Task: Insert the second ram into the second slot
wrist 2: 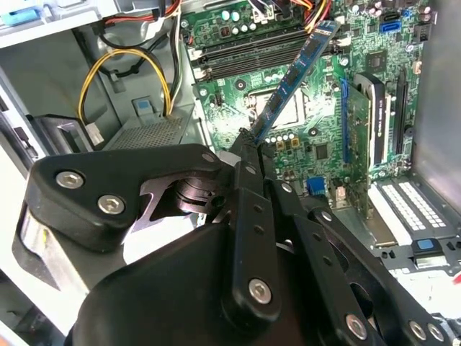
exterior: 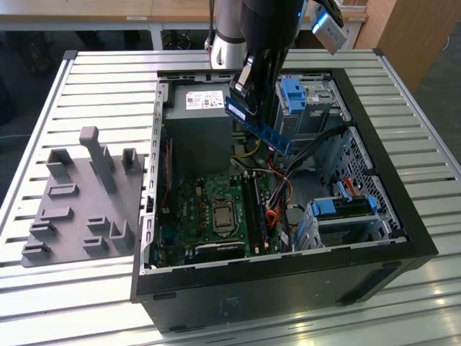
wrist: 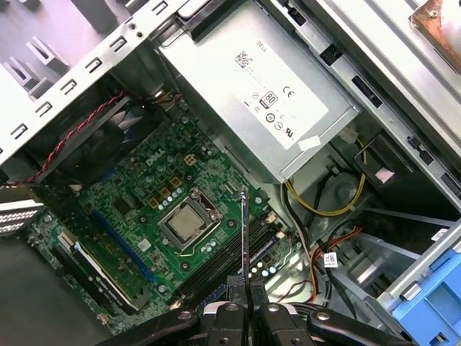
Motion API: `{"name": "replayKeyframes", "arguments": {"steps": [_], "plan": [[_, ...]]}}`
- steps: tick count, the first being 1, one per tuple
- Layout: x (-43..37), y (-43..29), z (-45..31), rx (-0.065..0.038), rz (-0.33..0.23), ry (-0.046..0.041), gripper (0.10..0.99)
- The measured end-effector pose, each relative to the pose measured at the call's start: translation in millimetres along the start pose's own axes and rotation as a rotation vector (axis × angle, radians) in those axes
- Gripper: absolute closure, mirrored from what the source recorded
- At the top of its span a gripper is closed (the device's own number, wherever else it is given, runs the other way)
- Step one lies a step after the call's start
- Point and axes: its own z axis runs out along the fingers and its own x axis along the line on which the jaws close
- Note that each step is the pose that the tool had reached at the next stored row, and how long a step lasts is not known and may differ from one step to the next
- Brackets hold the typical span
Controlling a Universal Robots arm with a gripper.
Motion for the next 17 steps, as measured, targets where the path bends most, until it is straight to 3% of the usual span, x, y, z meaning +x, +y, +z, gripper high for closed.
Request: {"name": "replayKeyframes", "arguments": {"steps": [17], "plan": [[0.0, 0.0, 0.0, 0.001, 0.06, -0.0022, 0.949]]}}
